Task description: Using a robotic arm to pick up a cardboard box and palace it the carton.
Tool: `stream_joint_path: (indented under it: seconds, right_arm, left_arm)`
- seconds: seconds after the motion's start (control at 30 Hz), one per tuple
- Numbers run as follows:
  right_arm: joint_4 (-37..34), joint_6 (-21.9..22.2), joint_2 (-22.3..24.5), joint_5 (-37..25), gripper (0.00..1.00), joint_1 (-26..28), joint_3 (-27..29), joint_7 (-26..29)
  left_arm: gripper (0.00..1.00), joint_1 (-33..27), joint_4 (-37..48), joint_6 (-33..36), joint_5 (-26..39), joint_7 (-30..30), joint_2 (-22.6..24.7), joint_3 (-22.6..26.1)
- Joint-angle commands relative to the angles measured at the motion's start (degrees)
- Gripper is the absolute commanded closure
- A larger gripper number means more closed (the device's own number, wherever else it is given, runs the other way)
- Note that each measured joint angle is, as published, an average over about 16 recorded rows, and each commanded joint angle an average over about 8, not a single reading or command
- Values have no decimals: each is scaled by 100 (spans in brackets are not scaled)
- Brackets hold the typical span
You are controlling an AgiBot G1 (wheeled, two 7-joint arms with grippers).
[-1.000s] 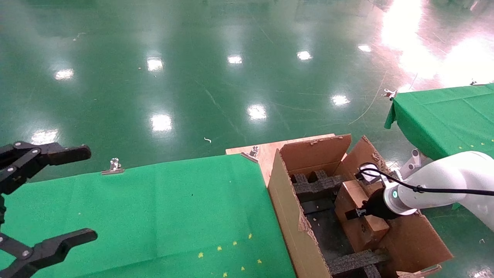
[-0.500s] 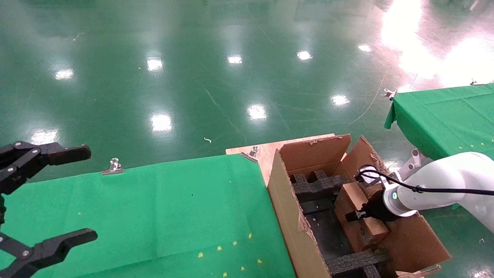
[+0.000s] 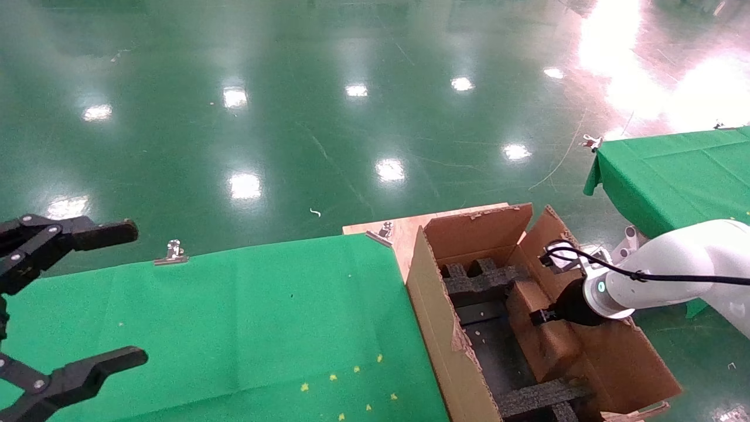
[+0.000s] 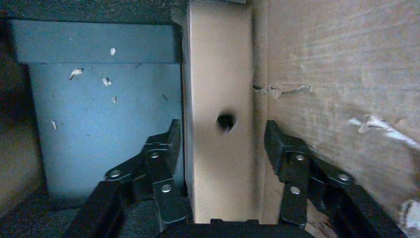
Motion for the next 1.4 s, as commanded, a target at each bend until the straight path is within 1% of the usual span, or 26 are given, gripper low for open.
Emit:
stream_joint_path:
  seconds: [0.03,0.13,0.27,0.4,0.5,0.6,0.73,0.93,1.0,1.13,1.3,1.4]
  right_arm:
    - [19,-11,10,-7,0,21,2,10]
    - [116,31,54,-70,0,161,36,29]
    - [390,88,145,-154,0,492,134,2]
    - [882,63,287,-143,0,939,296,-112]
    - [1341,-20,420,6,0,1275,458,-223]
    - [1782,-177,552,336,0,1557,642,-361]
    - [2189,-515,695,1092,0,1814,917,-567]
    - [2388,-1054,826,2436,0,1975,1328,-781]
    - [2406,-1164,853,2750,0,1995,1426,-805]
    - [2413,-1256,882,3001,0,2007,1507,-819]
    - [2385,-1202,860,2827,0,1970,1457,-829]
    - [2390,-1225,848,2821,0,1886,1534,-943]
  left_arm:
    - [0,0,0,0,0,0,0,0]
    - [0,0,0,0,0,0,0,0]
    - [0,0,0,0,0,0,0,0]
    - [0,0,0,0,0,0,0,1]
    - [0,0,0,0,-1,0,0,1]
    - [0,0,0,0,-1,0,0,1]
    - [0,0,0,0,-1,1,0,1]
    - [0,0,1,-1,-2,1,-1,1]
    - [0,1,1,-2,-3,1,-1,1]
    - [0,1,2,-3,-4,1,-2,1]
    - [0,1,2,-3,-4,1,-2,1]
    - [0,1,2,-2,-4,1,-2,1]
